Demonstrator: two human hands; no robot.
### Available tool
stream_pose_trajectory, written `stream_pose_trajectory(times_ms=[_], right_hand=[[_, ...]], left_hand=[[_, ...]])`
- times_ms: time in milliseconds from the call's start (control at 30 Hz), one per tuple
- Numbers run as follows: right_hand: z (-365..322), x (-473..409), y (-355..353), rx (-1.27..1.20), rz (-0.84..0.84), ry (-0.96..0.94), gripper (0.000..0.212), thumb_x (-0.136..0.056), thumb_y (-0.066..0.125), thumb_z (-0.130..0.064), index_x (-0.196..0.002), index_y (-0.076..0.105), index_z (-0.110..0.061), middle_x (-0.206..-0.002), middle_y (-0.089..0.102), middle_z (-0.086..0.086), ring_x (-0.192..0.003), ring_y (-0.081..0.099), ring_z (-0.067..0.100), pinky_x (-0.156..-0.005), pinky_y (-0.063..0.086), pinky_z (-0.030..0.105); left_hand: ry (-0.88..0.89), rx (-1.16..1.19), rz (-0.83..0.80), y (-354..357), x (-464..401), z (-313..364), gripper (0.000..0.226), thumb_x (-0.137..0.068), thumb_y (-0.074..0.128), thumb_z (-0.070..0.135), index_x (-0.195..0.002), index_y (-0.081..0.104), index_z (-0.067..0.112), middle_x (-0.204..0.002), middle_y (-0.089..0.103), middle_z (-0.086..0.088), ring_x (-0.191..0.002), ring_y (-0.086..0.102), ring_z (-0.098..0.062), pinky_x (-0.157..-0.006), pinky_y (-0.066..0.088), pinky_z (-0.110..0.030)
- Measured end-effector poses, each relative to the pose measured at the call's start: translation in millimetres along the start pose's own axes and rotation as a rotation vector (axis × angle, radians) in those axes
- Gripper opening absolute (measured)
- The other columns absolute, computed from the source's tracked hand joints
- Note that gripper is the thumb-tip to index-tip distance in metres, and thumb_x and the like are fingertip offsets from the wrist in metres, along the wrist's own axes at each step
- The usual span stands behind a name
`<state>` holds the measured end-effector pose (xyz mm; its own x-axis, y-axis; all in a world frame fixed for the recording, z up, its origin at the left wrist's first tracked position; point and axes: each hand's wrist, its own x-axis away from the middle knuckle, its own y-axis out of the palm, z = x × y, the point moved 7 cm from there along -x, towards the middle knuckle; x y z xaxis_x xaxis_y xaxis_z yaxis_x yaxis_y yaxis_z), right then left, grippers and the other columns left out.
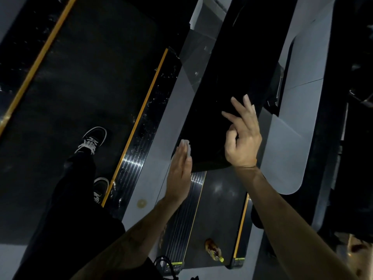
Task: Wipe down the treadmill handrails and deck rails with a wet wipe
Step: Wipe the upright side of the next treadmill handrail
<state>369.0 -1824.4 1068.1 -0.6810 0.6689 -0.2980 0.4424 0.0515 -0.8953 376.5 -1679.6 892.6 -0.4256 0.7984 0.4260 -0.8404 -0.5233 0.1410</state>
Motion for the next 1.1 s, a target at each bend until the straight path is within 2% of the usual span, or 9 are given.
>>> stream_pose_trajectory(times_ms=[133,300,367,533,700,800,900,1000,1100], right_hand=[[2,0,1,0.005,0.005,0.002,0.045,-0.085,0.038,-0.002,-0.11,0.075,0.001,-0.141,0.061,0.014,-0.148,0.039,0.036,-0.121,0.029,0.059],[2,1,0,0.005,0.019,-0.002,0.045,-0.085,0.038,-0.001,-0.11,0.075,0.001,-0.14,0.061,0.014,-0.147,0.04,0.036,-0.121,0.03,0.06],[2,1,0,0.002,0.019,-0.003,0.044,-0.085,0.039,-0.001,-0.109,0.075,0.001,-0.14,0.062,0.015,-0.147,0.04,0.037,-0.12,0.03,0.06],[2,1,0,-0.006,0.017,-0.006,0.044,-0.084,0.038,0.0,-0.108,0.075,0.002,-0.14,0.061,0.014,-0.148,0.039,0.037,-0.121,0.029,0.06],[3,1,1,0.001,0.021,-0.007,0.044,-0.084,0.038,0.0,-0.106,0.075,0.002,-0.139,0.062,0.014,-0.147,0.04,0.037,-0.121,0.03,0.06],[3,1,0,0.005,0.032,-0.012,0.043,-0.084,0.038,0.0,-0.106,0.076,0.001,-0.139,0.062,0.015,-0.147,0.041,0.037,-0.121,0.03,0.06],[2,0,0,-0.008,0.023,-0.012,0.043,-0.083,0.039,0.001,-0.105,0.075,0.002,-0.139,0.062,0.015,-0.147,0.04,0.037,-0.121,0.029,0.06],[3,0,0,-0.023,0.023,-0.006,0.042,-0.083,0.039,0.0,-0.104,0.076,0.002,-0.139,0.062,0.015,-0.147,0.04,0.036,-0.121,0.029,0.06],[3,1,0,-0.034,0.027,-0.009,0.042,-0.083,0.039,0.0,-0.103,0.076,0.002,-0.139,0.062,0.015,-0.147,0.04,0.036,-0.122,0.029,0.059]], left_hand=[[0.122,0.025,-0.007,5,26,16,0.061,-0.109,0.021,0.041,-0.163,0.023,0.013,-0.171,0.019,0.006,-0.157,0.014,-0.007,-0.128,0.02,-0.042],[0.274,0.021,-0.034,14,1,40,0.054,-0.112,0.028,0.029,-0.161,0.026,0.008,-0.171,0.021,0.001,-0.158,0.016,-0.018,-0.126,0.022,-0.054],[0.182,0.042,-0.003,9,-14,26,0.053,-0.111,0.03,0.025,-0.161,0.027,0.008,-0.17,0.022,-0.001,-0.158,0.016,-0.014,-0.127,0.021,-0.053],[-0.071,0.08,-0.027,-1,-4,-11,0.063,-0.107,0.025,0.045,-0.163,0.02,0.019,-0.17,0.016,0.011,-0.155,0.011,0.003,-0.129,0.015,-0.044],[0.13,0.056,-0.091,8,21,18,0.057,-0.11,0.021,0.043,-0.165,0.014,0.027,-0.172,0.01,0.015,-0.158,0.006,-0.007,-0.129,0.013,-0.049],[0.228,0.072,-0.092,14,-1,41,0.051,-0.112,0.024,0.028,-0.163,0.016,0.029,-0.172,0.011,0.013,-0.159,0.006,-0.012,-0.127,0.015,-0.055],[0.102,0.092,-0.055,7,-25,22,0.054,-0.111,0.028,0.029,-0.162,0.02,0.016,-0.171,0.015,0.004,-0.158,0.009,-0.007,-0.129,0.013,-0.049],[-0.065,0.097,-0.064,-5,-21,-11,0.058,-0.107,0.027,0.043,-0.161,0.017,0.025,-0.17,0.014,0.012,-0.155,0.01,0.002,-0.13,0.012,-0.044],[-0.067,0.104,-0.067,-7,3,-22,0.055,-0.108,0.027,0.043,-0.16,0.015,0.029,-0.17,0.012,0.014,-0.155,0.008,0.002,-0.13,0.011,-0.045]])
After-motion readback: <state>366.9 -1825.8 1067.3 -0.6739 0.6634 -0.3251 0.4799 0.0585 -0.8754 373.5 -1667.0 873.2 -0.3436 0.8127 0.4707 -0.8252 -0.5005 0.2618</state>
